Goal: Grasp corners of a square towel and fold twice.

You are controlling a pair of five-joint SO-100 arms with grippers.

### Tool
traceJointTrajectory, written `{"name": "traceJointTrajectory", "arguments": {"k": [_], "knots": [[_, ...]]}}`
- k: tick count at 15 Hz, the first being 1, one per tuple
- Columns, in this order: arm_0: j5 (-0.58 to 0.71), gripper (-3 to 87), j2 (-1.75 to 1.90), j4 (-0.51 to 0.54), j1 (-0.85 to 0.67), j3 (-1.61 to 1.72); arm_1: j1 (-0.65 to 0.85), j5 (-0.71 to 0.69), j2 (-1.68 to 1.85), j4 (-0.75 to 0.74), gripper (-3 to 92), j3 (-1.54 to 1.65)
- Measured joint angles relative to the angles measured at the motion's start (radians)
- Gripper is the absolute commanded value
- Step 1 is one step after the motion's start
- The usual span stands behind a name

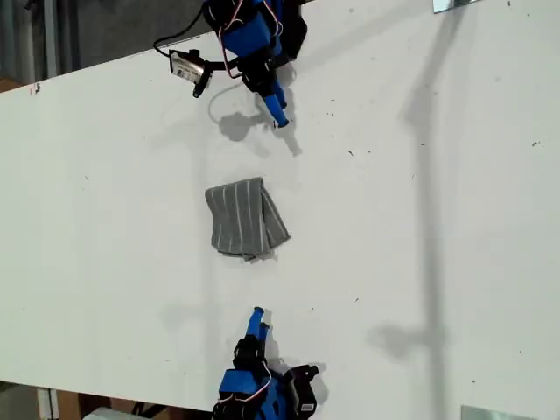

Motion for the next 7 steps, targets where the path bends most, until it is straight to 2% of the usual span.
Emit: {"name": "traceJointTrajectory", "arguments": {"k": [2,7], "knots": [[0.183,19.4,0.000,-0.009,0.006,0.006,0.000,-0.002,0.000,0.000,28.6,0.000],[0.221,19.0,0.000,-0.009,0.009,0.006,0.000,-0.002,0.000,0.000,28.5,0.000]]}}
